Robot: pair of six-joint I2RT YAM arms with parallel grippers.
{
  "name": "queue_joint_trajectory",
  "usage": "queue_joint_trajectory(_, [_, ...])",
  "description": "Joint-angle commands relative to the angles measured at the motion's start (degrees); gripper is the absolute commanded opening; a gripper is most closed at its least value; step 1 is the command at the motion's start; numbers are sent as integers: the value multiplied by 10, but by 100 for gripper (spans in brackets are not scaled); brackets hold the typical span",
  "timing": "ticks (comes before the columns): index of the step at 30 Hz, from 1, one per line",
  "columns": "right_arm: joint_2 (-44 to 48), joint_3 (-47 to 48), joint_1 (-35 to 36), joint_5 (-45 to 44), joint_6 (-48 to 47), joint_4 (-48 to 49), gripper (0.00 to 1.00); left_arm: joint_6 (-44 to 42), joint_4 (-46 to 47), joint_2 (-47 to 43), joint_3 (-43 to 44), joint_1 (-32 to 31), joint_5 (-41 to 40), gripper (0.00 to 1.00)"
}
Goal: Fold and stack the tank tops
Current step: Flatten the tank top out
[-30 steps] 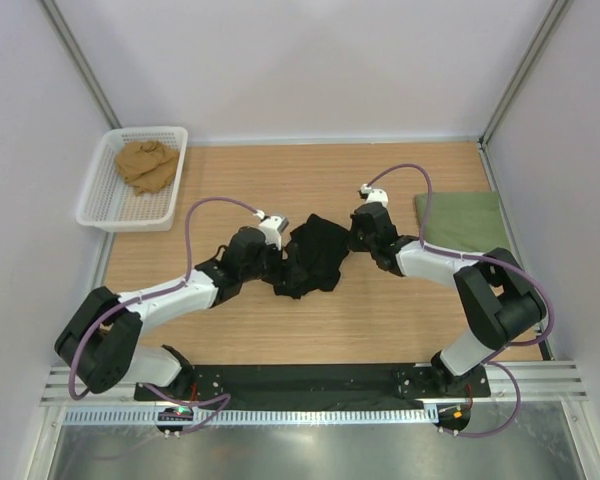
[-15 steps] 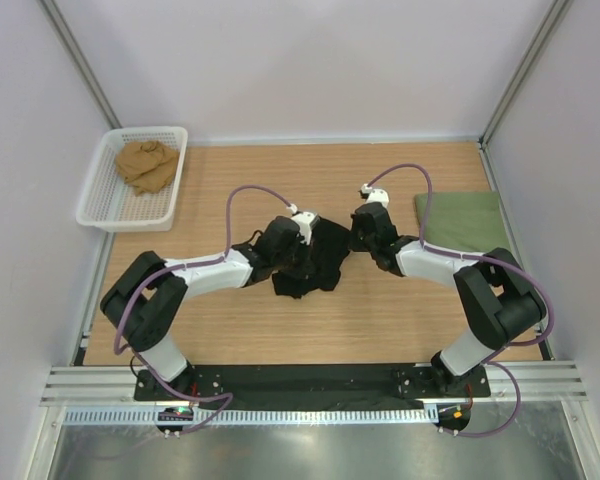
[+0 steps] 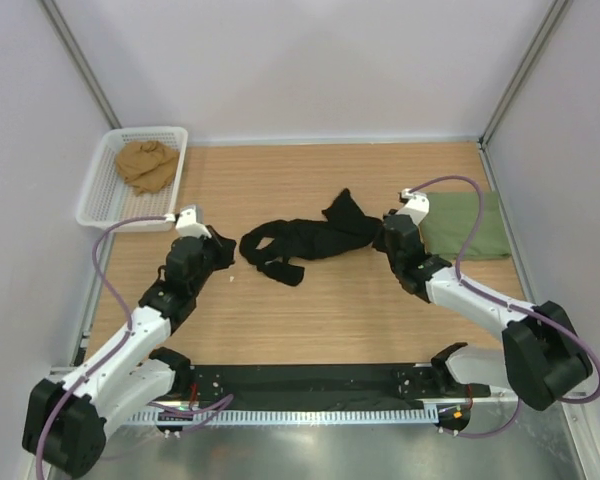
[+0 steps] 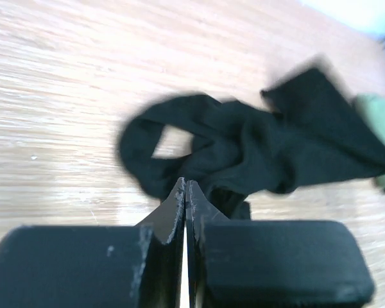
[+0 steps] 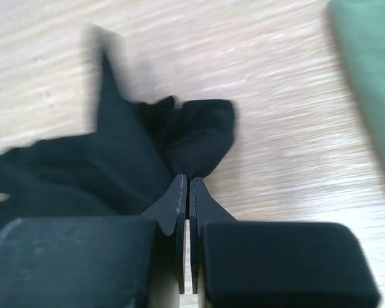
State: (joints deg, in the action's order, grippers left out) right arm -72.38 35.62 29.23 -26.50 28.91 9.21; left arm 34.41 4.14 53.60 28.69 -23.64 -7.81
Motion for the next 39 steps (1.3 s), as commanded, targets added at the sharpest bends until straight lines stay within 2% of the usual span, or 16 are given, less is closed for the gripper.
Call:
queue_joint_trajectory(1, [46,-10,-6,-51,2,32,1,25,25,-71,-28,-3,-61,0])
queue_joint_trajectory(3, [66,0,-6,-17,-3,26,1,35,-12,-111,-4,-2,-65,0])
queue_joint_trajectory(8, [144,65,-5,39,8,-86,1,75,-111,-162,57,-2,-21,1])
queue_joint_trajectory(10, [144,95,-4,44,25,-188,1,76,-145,-141,83,-2,46,6])
queue_joint_trajectory(12, [140,115,-4,43,50,-242,5,74,-149,-121,84,-4,95,19])
queue_joint_trajectory(13, [143,109,-4,41,60,-269,19,75,-148,-103,77,-5,107,27])
queue_joint_trajectory(14, [151,91,-4,19,71,-280,32,74,-146,-96,74,-9,114,44])
queue_joint_trajectory(16, [180,65,-5,-5,101,-298,55,70,-140,-73,65,-20,121,55])
queue_joint_trajectory(17, [191,38,-4,-14,105,-298,55,67,-136,-64,63,-25,127,60])
queue_joint_trajectory(21, [240,-4,-5,-36,112,-284,56,51,-123,-15,76,-88,113,64])
queue_joint_trajectory(22, [242,-5,-4,-36,104,-279,59,41,-121,16,84,-104,104,64])
queue_joint_trajectory(25, [183,19,-5,-43,91,-285,63,22,-119,75,129,-147,84,67])
queue_joint_trajectory(29, [63,104,-6,-43,68,-325,63,8,-139,200,203,-147,84,72])
queue_joint_trajectory(32, [-8,128,-6,-38,56,-323,64,-7,-161,279,247,-146,65,76])
queue_joint_trajectory(34, [-36,134,-7,-59,55,-315,70,-15,-169,325,269,-143,53,79])
queue_joint_trajectory(39, [-149,176,-12,-22,45,-300,70,-8,-147,400,281,-117,112,77])
